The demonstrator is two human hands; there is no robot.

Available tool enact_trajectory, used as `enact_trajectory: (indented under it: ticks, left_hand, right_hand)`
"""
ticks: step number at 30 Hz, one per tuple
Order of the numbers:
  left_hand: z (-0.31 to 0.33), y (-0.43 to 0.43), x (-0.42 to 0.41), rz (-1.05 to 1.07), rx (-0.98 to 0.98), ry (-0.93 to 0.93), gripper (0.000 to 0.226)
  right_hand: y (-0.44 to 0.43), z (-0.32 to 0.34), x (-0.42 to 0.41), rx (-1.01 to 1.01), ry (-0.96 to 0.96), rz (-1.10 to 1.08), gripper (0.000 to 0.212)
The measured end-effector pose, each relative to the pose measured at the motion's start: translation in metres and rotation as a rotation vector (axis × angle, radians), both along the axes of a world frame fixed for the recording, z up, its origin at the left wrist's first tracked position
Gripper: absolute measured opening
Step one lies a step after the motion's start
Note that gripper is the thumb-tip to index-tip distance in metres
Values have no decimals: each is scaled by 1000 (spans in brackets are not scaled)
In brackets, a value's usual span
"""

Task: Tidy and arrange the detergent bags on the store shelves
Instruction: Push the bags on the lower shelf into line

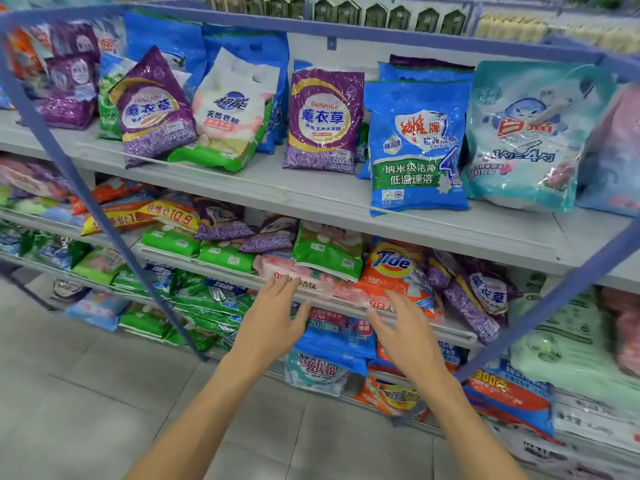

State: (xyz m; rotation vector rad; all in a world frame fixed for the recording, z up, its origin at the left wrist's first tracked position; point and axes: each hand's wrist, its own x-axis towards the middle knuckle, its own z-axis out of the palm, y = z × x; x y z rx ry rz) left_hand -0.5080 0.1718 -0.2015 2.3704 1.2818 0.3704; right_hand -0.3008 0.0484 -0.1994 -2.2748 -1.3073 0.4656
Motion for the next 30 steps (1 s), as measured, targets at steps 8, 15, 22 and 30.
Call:
enact_trajectory:
  ticks: [8,15,22,30]
  left_hand:
    - [10,31,-4,-8,3,-61,62]
    - [43,83,-34,-72,40,-148,61]
    - [77,155,-95,-33,143,-186,59]
    - [116,236,-155,52,242,-214,57]
  right_hand:
    - [32,7,-4,27,-22,-13,68]
    - [80,41,-51,115,-15,-75,64]
    - [144,85,-108,237,-44,-73,61]
    - [220,130,-148,304,-106,-33,60]
